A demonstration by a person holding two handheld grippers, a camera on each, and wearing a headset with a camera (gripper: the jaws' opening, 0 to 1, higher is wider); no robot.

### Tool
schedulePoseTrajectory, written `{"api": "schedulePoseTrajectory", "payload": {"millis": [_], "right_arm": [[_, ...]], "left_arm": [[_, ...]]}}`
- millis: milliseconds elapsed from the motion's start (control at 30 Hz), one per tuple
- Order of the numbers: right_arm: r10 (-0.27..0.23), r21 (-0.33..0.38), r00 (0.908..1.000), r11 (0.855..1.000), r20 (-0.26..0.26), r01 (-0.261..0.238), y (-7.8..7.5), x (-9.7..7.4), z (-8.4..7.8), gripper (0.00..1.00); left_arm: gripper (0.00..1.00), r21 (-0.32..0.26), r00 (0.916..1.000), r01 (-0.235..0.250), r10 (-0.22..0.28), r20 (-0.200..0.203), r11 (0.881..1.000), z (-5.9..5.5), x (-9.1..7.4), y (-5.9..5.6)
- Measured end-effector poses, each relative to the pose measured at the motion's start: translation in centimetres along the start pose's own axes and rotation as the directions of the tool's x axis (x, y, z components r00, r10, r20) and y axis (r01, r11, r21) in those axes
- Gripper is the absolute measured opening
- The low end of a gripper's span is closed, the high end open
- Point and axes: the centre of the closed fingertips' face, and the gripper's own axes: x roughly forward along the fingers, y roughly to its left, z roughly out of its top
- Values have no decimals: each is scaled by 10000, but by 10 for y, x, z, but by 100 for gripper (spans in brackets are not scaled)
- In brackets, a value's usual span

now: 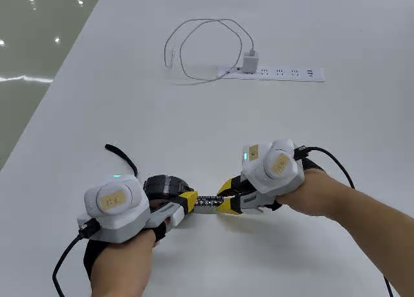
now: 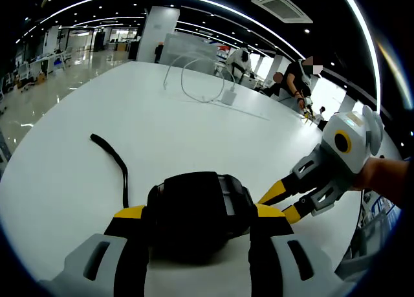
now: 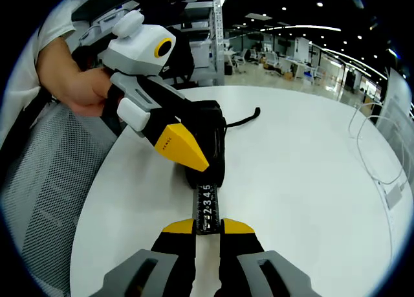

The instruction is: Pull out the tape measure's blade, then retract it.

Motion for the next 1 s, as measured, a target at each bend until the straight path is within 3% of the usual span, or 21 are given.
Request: {"api": "schedulePoseTrajectory", "payload": {"millis": [1000], "right_arm": [[74, -93, 9996, 9999, 256, -71, 0, 20, 17, 9]], "left_arm": [[59, 40, 10000, -41, 41, 21, 10000, 0, 1, 0]]}}
